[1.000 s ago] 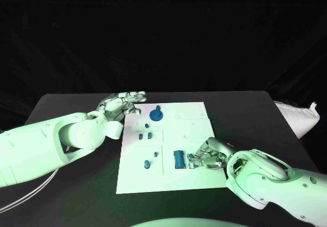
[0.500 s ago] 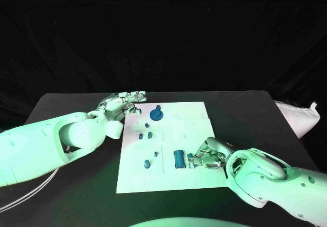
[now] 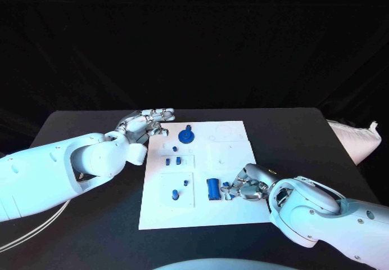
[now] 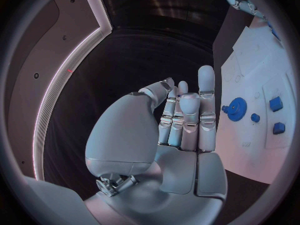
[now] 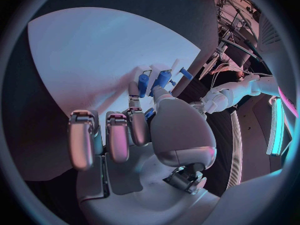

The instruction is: Assemble the parts on the task board

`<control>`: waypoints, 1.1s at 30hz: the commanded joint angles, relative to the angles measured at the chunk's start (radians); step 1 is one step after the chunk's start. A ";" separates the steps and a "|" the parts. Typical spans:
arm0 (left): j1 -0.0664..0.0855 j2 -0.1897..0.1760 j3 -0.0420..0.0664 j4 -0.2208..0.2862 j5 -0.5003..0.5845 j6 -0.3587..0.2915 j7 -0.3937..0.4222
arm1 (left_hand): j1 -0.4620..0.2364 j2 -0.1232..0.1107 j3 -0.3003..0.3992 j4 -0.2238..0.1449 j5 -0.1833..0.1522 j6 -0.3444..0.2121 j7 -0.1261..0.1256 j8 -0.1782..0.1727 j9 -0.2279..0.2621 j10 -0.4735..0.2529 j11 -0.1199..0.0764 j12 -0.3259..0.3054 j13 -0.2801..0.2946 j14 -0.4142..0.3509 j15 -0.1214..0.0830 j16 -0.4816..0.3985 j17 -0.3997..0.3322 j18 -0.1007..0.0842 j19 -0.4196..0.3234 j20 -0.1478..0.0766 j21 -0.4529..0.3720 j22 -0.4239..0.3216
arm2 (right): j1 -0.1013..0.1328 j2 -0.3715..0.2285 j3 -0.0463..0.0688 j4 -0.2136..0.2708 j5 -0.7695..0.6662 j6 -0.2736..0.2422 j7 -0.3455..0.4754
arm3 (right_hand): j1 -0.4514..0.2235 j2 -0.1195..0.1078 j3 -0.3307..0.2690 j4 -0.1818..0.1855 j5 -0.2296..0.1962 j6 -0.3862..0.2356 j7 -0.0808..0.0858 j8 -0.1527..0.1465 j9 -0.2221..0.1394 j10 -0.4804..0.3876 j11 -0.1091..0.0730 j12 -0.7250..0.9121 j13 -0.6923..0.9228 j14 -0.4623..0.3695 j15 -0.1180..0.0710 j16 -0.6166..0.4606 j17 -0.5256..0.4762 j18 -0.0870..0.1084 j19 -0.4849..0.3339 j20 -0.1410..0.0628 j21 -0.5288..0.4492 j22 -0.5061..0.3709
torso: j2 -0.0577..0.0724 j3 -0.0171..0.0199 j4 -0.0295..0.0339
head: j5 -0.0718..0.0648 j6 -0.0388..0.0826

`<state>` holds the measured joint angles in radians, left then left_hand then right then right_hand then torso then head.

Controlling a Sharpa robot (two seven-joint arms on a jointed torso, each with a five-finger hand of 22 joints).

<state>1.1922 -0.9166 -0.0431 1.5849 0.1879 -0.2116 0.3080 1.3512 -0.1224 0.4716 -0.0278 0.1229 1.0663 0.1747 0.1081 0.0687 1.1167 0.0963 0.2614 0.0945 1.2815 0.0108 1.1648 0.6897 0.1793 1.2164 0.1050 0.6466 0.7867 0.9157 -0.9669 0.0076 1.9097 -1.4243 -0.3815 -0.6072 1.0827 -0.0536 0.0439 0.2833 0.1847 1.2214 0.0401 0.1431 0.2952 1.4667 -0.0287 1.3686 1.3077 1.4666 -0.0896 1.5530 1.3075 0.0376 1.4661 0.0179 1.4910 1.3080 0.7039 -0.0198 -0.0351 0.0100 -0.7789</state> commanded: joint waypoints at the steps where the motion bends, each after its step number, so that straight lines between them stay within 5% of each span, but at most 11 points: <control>1: 0.000 0.001 0.001 0.003 -0.004 0.020 0.003 | -0.001 0.007 0.001 -0.005 -0.003 -0.007 -0.002 0.005 0.000 -0.010 0.001 0.007 0.002 -0.010 0.001 -0.005 -0.001 0.003 0.003 0.005 -0.004 -0.001 | -0.001 0.001 0.000 0.004 -0.029 0.001 0.000 | -0.031 0.008 -0.035 0.008 -0.035 0.011 -0.003 0.009 0.008 0.058 -0.008 -0.009 0.167 0.100 -0.009 0.005 0.241 -0.014 0.069 -0.010 0.005 0.180 | 0.000 0.0003 -0.0002 | 0.001 0.000; 15: 0.000 0.000 0.001 0.002 -0.004 0.022 0.003 | -0.002 0.007 0.001 -0.005 -0.003 -0.008 -0.002 0.005 0.000 -0.011 0.001 0.008 0.002 -0.010 0.001 -0.006 -0.003 0.003 0.003 0.005 -0.004 -0.001 | -0.003 -0.017 0.000 0.020 -0.046 -0.020 0.004 | -0.098 0.042 -0.116 0.008 -0.049 0.022 -0.012 0.029 0.034 0.062 -0.016 -0.003 0.171 0.101 -0.016 0.007 0.245 -0.015 0.071 -0.016 0.008 0.185 | 0.000 0.0007 -0.0004 | 0.000 -0.001; 21: 0.000 -0.001 0.000 0.002 -0.004 0.022 0.003 | -0.002 0.007 0.001 -0.005 -0.003 -0.008 -0.002 0.005 0.000 -0.011 0.001 0.008 0.002 -0.010 0.001 -0.006 -0.003 0.003 0.003 0.005 -0.004 -0.001 | -0.003 -0.036 0.000 0.023 -0.036 -0.017 0.015 | -0.012 0.055 -0.135 -0.008 -0.020 0.011 -0.012 0.034 0.050 0.061 -0.014 -0.006 0.171 0.100 -0.015 0.006 0.243 -0.015 0.070 -0.017 0.007 0.184 | 0.000 0.0014 -0.0015 | 0.003 -0.001; 26: 0.000 0.000 0.000 0.001 -0.004 0.022 0.004 | -0.002 0.007 0.001 -0.005 -0.003 -0.008 -0.002 0.005 0.000 -0.011 0.001 0.008 0.002 -0.010 0.001 -0.006 -0.003 0.003 0.003 0.005 -0.004 -0.001 | -0.003 -0.046 0.000 0.025 -0.025 -0.031 0.043 | 0.141 0.042 -0.117 -0.097 -0.046 -0.011 -0.005 0.029 0.056 0.058 -0.011 -0.014 0.170 0.099 -0.013 0.003 0.237 -0.013 0.067 -0.015 -0.001 0.177 | -0.001 0.0011 -0.0012 | 0.001 0.001; 31: -0.001 0.003 0.000 -0.005 -0.004 0.022 0.007 | -0.002 0.007 0.001 -0.005 -0.003 -0.008 -0.002 0.006 0.000 -0.012 0.001 0.009 0.001 -0.013 0.001 -0.008 -0.008 0.003 0.002 0.006 -0.004 -0.002 | 0.000 -0.061 0.000 0.009 0.097 -0.139 0.181 | 0.160 0.047 -0.125 -0.100 -0.038 -0.088 0.027 -0.020 0.039 0.037 0.015 -0.083 0.141 0.094 0.006 -0.011 0.215 -0.007 0.056 -0.003 -0.021 0.156 | -0.004 0.0010 0.0001 | -0.001 0.006; 33: -0.002 0.006 0.000 -0.012 -0.004 0.023 0.014 | -0.004 0.005 -0.001 -0.006 -0.003 -0.009 -0.001 0.006 0.000 -0.014 0.002 0.011 0.001 -0.018 0.002 -0.013 -0.020 0.003 0.001 0.006 -0.006 -0.002 | 0.013 -0.067 0.001 -0.017 0.252 -0.175 0.317 | 0.178 0.048 -0.128 -0.107 -0.026 -0.118 0.041 -0.041 0.027 0.023 0.027 -0.125 0.123 0.093 0.017 -0.015 0.209 -0.005 0.052 0.007 -0.030 0.148 | -0.006 -0.0005 0.0001 | -0.005 0.013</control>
<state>1.1907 -0.9133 -0.0436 1.5757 0.1879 -0.2087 0.3067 1.3512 -0.1224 0.4717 -0.0277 0.1229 1.0663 0.1747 0.1081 0.0687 1.1094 0.0963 0.2669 0.0945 1.2678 0.0133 1.1529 0.6709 0.1793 1.2164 0.1050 0.6465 0.7852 0.9227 -1.0315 0.0077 1.9037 -1.3582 -0.4659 -0.4856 1.2480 -0.0138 -0.0826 0.1774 0.1567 1.1075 0.0817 0.1053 0.3240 1.4635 -0.0063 1.2574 1.3176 1.4646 -0.0764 1.5410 1.3073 0.0376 1.4661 0.0199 1.4628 1.3075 0.7014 -0.0185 -0.0355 0.0079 -0.7720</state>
